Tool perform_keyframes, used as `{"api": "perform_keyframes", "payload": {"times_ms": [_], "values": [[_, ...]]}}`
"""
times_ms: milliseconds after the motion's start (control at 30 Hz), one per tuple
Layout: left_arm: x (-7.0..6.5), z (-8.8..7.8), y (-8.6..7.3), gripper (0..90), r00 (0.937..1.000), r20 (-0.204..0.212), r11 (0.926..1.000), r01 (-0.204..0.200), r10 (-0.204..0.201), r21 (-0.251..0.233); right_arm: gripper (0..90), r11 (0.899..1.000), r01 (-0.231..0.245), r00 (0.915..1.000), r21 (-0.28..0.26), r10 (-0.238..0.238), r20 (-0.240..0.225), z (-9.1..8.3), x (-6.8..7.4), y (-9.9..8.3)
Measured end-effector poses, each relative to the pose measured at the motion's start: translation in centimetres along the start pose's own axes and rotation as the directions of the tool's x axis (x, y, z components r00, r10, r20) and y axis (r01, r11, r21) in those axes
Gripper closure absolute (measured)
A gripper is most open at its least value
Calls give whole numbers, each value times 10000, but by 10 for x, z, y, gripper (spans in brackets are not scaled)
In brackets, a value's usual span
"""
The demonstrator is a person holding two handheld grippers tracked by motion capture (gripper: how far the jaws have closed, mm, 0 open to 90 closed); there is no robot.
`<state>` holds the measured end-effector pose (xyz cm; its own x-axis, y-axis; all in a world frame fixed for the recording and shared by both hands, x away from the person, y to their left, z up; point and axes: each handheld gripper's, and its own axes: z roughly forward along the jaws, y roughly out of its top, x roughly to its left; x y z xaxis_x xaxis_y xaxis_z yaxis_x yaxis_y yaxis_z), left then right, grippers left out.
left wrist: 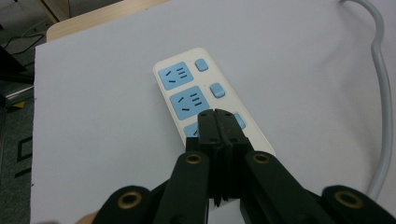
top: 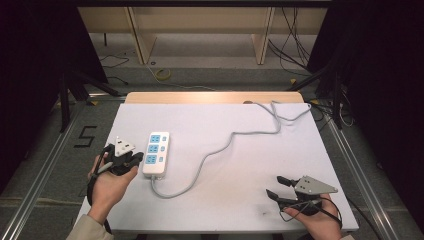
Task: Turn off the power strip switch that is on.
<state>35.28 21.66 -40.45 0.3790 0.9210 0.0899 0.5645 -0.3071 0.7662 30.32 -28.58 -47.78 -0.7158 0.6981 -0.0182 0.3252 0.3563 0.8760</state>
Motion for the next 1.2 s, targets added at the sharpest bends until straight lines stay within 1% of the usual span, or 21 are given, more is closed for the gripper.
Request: {"api": "perform_keyframes", "payload": {"times_ms": [233,433,500,567,700,833,933,1033,1067,1200], "values": [[-2,1,4,892,10000,25,10000,-22,22,-42,379,9999,-157,9999,-5,157,-21,1,0,-1],[-4,2,10,893,10000,19,9999,-84,84,125,377,9998,-192,9998,-58,192,-38,1,0,-1],[-5,3,12,893,10000,30,9999,-61,60,108,376,9998,-178,9998,-53,178,-20,1,0,-1],[-5,3,14,893,9999,35,9998,-118,118,129,375,9998,-187,9998,-58,187,-22,1,0,0],[-6,5,17,893,9999,82,9997,-118,116,232,374,9999,-146,9999,-41,146,-18,1,0,0],[-8,8,20,893,9996,151,9990,-225,220,381,373,9999,-158,9999,-34,158,-21,1,0,0],[-9,10,23,893,9997,165,9990,-197,191,407,373,9999,-163,9999,-35,163,-23,1,0,0],[-9,11,26,893,9994,187,9983,-295,286,500,373,9999,-148,9999,-56,148,-28,1,0,0],[-10,12,27,893,9995,183,9985,-265,256,487,373,9998,-166,9999,-66,166,-23,1,0,0],[-10,13,31,893,9992,220,9977,-349,336,579,373,9998,-168,9999,-54,167,-36,1,0,0]]}}
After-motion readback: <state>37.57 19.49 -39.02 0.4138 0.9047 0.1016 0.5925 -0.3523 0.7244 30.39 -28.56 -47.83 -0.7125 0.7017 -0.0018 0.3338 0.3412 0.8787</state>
